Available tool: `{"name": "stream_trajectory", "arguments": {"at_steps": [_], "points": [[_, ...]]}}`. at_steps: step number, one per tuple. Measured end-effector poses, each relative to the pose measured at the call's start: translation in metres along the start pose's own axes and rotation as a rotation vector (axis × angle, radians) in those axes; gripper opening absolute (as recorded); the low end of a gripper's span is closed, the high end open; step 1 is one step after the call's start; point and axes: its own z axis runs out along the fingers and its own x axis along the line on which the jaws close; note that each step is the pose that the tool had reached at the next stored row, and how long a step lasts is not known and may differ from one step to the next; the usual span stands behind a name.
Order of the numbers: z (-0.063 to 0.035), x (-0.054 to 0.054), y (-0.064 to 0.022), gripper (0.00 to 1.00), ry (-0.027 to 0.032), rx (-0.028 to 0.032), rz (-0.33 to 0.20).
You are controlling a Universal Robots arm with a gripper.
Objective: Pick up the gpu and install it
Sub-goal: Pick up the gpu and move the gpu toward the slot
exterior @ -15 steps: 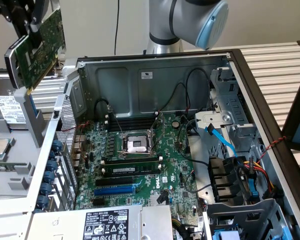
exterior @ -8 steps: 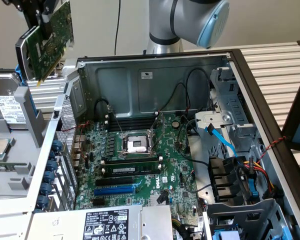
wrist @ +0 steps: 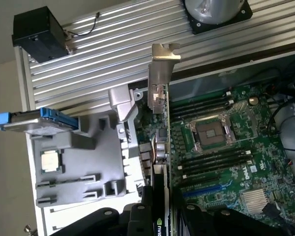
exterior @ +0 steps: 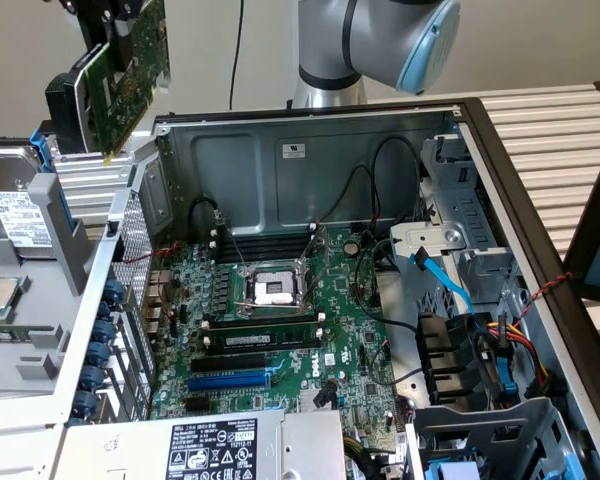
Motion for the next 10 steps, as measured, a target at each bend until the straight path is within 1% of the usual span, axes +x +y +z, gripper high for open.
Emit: {"name": "stream_trajectory", "arguments": {"at_steps": [2,4,10], "points": [[-0.0005,-0.004,0.0007,0.26,-0.0023,-0.0061,-0.005],[-0.0007,-0.008,0.0016,0.26,-0.0023,-0.0094,-0.009],[-0.0013,-0.029,0.0073,0.26,-0.0004,-0.0108,-0.017]]}}
